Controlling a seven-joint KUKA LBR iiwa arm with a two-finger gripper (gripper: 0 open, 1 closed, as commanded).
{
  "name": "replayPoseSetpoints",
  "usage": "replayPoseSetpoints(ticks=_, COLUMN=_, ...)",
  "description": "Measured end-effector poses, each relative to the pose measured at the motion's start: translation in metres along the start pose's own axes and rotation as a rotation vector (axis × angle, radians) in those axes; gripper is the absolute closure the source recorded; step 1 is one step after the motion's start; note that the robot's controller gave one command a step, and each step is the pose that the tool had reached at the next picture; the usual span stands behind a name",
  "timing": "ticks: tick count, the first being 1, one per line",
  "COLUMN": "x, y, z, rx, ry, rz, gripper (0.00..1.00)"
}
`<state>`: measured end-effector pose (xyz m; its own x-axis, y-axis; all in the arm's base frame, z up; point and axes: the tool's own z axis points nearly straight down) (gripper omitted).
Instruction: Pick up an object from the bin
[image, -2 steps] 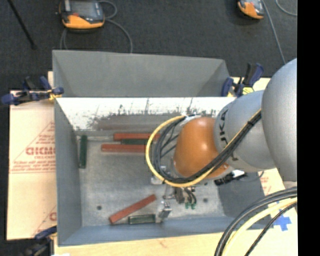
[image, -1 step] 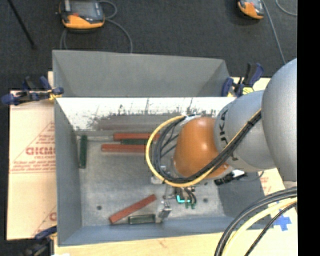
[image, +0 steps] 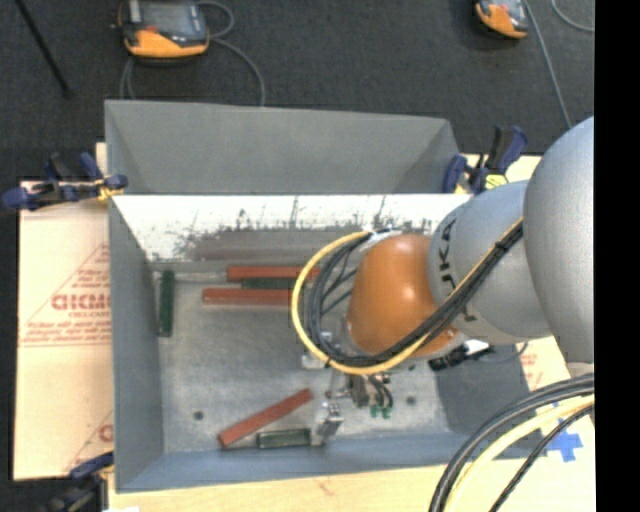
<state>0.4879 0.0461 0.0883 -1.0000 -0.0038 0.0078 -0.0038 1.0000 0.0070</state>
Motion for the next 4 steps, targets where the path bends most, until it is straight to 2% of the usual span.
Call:
replayPoseSetpoints(ticks=1, x=0.0, y=0.0, z=0.0, rx=0.0, ry=-0.001, rz=0.0, gripper=0.0)
replayPoseSetpoints(ticks=2, x=0.0, y=0.0, z=0.0, rx=0.0, ry=0.0, rz=-0.001, gripper=1.0)
replayPoseSetpoints(ticks=3, x=0.0, y=0.0, z=0.0, rx=0.0, ry=0.0, rz=-0.002, gripper=1.0)
replayPoseSetpoints(ticks=4, x=0.001, y=0.019, z=-0.035, rx=0.007, ry=-0.005, rz=0.078, gripper=1.0)
